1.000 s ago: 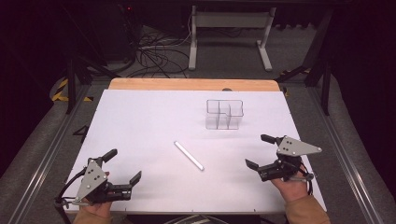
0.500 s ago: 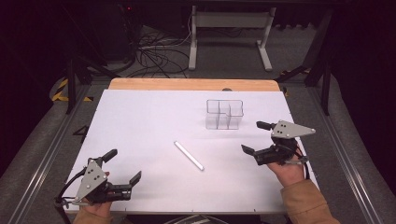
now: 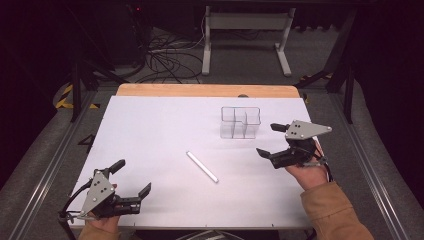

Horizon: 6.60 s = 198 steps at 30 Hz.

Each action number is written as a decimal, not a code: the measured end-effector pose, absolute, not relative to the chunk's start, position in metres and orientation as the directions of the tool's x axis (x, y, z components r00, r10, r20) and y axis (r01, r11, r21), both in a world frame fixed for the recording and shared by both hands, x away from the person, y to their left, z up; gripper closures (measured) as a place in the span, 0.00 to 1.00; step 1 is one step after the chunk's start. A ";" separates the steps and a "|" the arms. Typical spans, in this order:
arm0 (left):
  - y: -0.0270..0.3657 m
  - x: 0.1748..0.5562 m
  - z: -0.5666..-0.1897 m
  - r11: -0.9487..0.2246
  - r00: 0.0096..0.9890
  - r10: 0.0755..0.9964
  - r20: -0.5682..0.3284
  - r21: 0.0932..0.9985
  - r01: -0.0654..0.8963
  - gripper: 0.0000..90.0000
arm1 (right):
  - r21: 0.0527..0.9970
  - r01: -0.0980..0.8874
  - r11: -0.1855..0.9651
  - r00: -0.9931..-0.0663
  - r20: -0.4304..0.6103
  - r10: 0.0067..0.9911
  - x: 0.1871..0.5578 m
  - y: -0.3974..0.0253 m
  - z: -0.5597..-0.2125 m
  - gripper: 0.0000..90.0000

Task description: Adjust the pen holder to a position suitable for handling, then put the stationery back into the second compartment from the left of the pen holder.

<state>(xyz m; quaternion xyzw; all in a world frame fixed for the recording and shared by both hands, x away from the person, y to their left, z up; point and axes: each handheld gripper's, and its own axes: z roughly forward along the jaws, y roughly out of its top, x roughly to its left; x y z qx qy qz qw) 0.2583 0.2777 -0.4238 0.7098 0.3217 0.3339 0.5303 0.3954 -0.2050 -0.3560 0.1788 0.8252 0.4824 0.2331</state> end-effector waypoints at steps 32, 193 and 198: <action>0.280 0.259 -0.424 -0.220 0.563 0.817 0.123 0.970 0.107 0.01 | 0.586 0.043 0.809 -0.876 -0.367 0.312 0.489 -0.133 -0.357 0.49; 0.281 0.260 -0.425 -0.228 0.559 0.819 0.130 0.967 0.109 0.01 | 0.825 0.266 0.499 -0.862 -0.027 0.506 0.396 -0.046 -0.359 0.28; 0.282 0.260 -0.425 -0.232 0.558 0.819 0.135 0.967 0.107 0.01 | 0.785 0.332 0.523 -0.847 0.004 0.532 0.402 -0.032 -0.369 0.31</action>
